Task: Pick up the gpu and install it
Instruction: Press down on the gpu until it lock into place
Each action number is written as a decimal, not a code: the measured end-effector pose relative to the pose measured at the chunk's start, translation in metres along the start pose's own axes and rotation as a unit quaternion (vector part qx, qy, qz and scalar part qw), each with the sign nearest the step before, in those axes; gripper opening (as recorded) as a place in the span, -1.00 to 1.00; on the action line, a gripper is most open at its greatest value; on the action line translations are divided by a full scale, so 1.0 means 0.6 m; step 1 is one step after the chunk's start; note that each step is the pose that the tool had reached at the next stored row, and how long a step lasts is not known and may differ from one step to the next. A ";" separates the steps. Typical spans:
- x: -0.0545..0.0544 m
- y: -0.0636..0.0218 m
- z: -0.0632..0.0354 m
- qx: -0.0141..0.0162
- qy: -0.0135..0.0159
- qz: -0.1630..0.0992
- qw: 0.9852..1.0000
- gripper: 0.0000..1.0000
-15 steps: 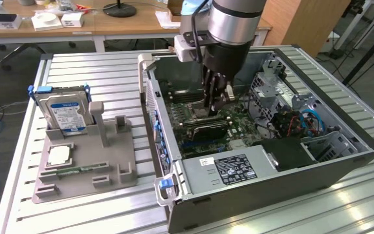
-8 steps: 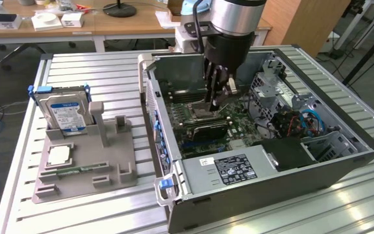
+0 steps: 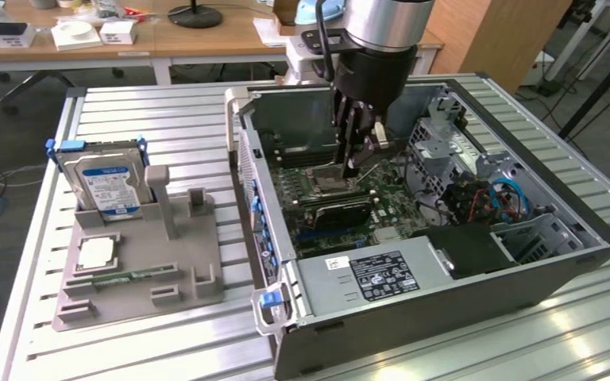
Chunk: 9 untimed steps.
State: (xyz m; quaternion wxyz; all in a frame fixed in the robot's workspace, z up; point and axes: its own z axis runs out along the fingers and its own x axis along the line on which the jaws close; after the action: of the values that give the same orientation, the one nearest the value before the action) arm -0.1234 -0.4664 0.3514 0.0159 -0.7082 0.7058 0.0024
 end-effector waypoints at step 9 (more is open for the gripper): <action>0.000 0.000 0.000 0.000 0.000 0.000 1.000 -0.48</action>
State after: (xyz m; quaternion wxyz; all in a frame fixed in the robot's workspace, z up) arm -0.1234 -0.4664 0.3514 0.0159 -0.7082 0.7058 0.0024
